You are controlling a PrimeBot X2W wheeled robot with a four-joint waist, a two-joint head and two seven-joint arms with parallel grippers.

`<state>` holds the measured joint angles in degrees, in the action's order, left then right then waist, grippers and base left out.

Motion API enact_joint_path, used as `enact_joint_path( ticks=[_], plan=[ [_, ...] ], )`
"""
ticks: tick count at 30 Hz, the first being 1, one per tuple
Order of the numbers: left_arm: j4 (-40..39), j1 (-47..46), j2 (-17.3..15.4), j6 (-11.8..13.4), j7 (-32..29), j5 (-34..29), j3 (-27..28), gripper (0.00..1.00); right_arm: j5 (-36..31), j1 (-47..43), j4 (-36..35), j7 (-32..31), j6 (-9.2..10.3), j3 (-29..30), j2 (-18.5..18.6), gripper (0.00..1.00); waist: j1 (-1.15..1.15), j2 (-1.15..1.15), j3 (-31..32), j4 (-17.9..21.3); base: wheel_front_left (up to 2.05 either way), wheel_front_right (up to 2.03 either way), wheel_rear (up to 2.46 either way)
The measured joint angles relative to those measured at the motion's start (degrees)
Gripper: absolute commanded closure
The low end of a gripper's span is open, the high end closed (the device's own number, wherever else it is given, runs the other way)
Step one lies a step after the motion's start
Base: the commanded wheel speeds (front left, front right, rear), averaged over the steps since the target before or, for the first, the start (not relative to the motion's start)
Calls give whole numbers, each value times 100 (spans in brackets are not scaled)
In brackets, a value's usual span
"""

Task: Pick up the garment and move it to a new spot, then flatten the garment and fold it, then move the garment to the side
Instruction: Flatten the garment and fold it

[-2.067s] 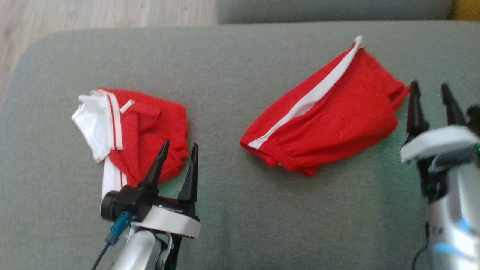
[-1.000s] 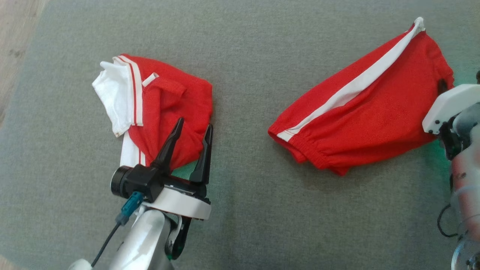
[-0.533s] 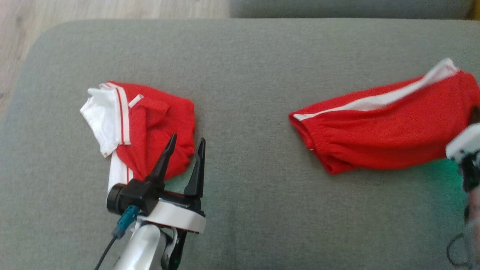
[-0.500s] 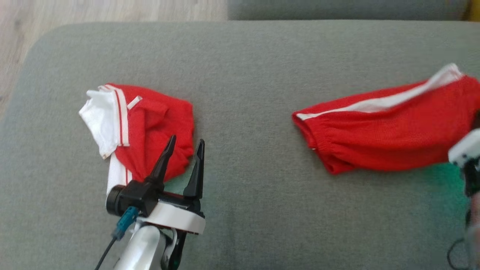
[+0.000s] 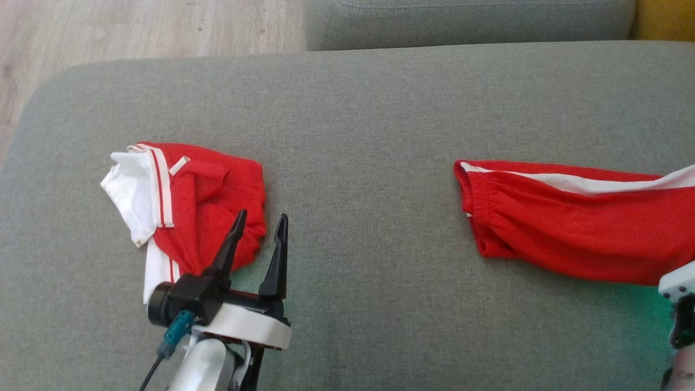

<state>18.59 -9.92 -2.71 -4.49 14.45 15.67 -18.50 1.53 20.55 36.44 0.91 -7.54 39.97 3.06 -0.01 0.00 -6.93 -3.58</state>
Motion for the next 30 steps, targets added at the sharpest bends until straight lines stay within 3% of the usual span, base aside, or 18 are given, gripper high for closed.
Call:
enact_joint_path(
  ticks=[7, 20, 30],
  plan=[
    [110, 0, 0, -5, 0, 34, -20, 0, 433, -18, -390, 65, 0, -389, -48, 100, 1, 0, 59, -44, 0, 0, 0],
    [119, 185, -1, -4, 0, 124, 29, 0, 1929, -506, -1152, 469, 1, -3112, 1, 100, 0, 0, 418, -278, 0, 0, 0],
    [-31, 292, -2, 1, 0, 242, 81, 0, 2549, -836, -1305, 676, 1, -4475, 286, 100, 1, 0, 542, -530, 0, 0, 0]
  ],
)
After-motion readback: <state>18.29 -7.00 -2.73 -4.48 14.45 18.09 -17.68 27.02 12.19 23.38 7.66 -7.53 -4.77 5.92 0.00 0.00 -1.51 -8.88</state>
